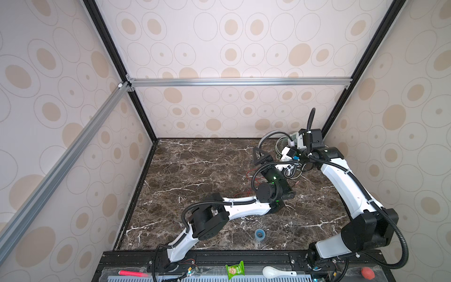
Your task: Wrap the headphones
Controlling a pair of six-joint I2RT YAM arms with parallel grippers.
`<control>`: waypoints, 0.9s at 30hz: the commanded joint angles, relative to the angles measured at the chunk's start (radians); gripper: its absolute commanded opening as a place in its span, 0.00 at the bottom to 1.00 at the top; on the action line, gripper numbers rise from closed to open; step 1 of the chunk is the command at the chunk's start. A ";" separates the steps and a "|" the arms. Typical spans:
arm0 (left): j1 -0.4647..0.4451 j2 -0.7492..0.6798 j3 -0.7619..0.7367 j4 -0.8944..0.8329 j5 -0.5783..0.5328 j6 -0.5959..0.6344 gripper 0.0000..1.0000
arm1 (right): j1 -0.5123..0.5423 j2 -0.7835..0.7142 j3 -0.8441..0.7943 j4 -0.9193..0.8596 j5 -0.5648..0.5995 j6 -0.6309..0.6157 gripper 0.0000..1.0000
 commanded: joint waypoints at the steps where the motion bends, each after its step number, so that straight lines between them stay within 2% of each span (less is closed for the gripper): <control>1: -0.012 0.041 0.294 0.257 -0.196 0.122 0.98 | 0.005 -0.013 0.048 0.010 -0.031 0.011 0.00; 3: -0.014 0.069 0.476 0.249 -0.197 0.147 0.98 | 0.005 -0.016 0.044 0.014 -0.048 0.007 0.00; 5: -0.017 0.038 0.534 0.243 -0.195 0.152 0.98 | 0.004 -0.022 0.041 0.019 -0.065 0.003 0.00; 10: -0.033 -0.155 0.500 0.236 -0.108 0.188 0.98 | 0.005 -0.026 0.027 0.023 -0.093 0.015 0.00; 12: -0.040 -0.274 0.386 0.093 -0.063 0.079 0.98 | 0.005 -0.023 0.023 0.024 -0.098 0.021 0.00; 13: -0.048 -0.333 0.312 -0.025 -0.032 -0.025 0.98 | 0.005 -0.021 0.023 0.026 -0.100 0.024 0.00; 14: -0.066 -0.408 0.204 -0.242 0.018 -0.196 0.98 | 0.005 -0.019 0.023 0.029 -0.104 0.026 0.00; 15: -0.083 -0.466 0.141 -0.536 0.065 -0.414 0.98 | 0.005 -0.016 0.024 0.029 -0.106 0.027 0.00; 16: -0.099 -0.531 0.152 -1.017 0.146 -0.745 0.98 | 0.005 -0.015 0.028 0.030 -0.109 0.028 0.00; 17: -0.104 -0.553 0.283 -1.543 0.290 -1.203 0.98 | 0.005 -0.013 0.030 0.031 -0.114 0.028 0.00; 18: -0.071 -0.554 0.411 -1.839 0.453 -1.493 0.98 | 0.005 -0.014 0.033 0.034 -0.117 0.027 0.00; 19: -0.009 -0.565 0.491 -1.962 0.607 -1.677 0.98 | 0.005 -0.016 0.033 0.034 -0.118 0.023 0.00; 20: 0.018 -0.596 0.452 -1.914 0.641 -1.708 0.98 | 0.005 -0.019 0.033 0.031 -0.116 0.021 0.00; 22: 0.020 -0.663 0.290 -1.735 0.643 -1.619 0.98 | 0.005 -0.032 0.027 0.031 -0.114 0.019 0.00; 23: 0.032 -0.681 0.241 -1.704 0.659 -1.611 0.98 | 0.005 -0.041 0.022 0.036 -0.117 0.018 0.00; 25: 0.086 -0.684 0.235 -1.784 0.712 -1.674 0.98 | 0.005 -0.053 0.012 0.041 -0.131 0.016 0.00; 27: 0.175 -0.678 0.258 -1.927 0.847 -1.830 0.98 | 0.005 -0.070 -0.001 0.058 -0.158 0.009 0.00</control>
